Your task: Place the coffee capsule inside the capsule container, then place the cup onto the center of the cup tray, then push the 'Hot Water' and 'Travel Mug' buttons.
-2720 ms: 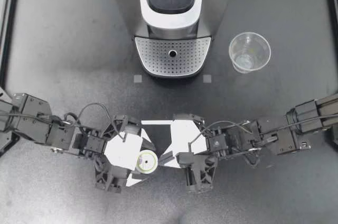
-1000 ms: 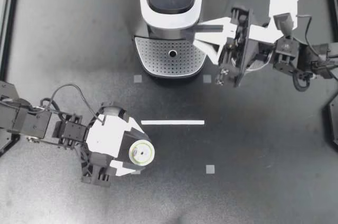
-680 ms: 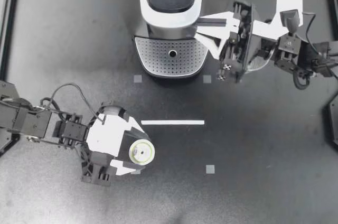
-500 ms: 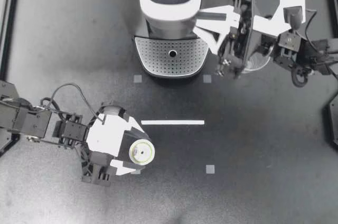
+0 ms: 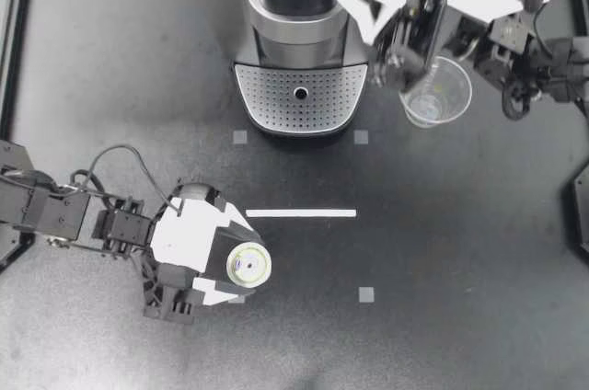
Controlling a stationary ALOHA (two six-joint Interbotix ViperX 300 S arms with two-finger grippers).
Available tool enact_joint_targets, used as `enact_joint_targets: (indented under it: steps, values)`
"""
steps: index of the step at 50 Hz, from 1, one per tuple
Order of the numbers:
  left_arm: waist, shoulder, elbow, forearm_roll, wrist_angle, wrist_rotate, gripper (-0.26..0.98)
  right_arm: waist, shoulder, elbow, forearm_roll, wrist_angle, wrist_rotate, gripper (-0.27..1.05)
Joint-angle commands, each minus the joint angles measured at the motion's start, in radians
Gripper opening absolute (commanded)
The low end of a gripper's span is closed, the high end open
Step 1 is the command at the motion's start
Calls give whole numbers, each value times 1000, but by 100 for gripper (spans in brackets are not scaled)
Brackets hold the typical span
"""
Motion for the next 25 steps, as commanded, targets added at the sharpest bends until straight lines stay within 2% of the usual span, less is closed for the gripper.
enact_joint_targets:
  steps: [1, 7, 13, 17, 25]
  values:
    - [3, -15, -25, 2, -8, 3, 43, -48, -21, -31, 5, -9, 2, 8]
    - [5, -32, -46, 2, 17, 14, 43, -87, -21, -40, 5, -9, 3, 8]
    - [25, -57, -87, 15, 101, 38, 43, -121, -18, -52, 5, -9, 5, 8]
    - [43, -74, -124, 34, 184, 63, 43, -138, -14, -64, 5, -6, 5, 8]
    - [86, -109, -209, 109, 327, 124, 43, -169, 3, -97, 5, 28, 5, 8]
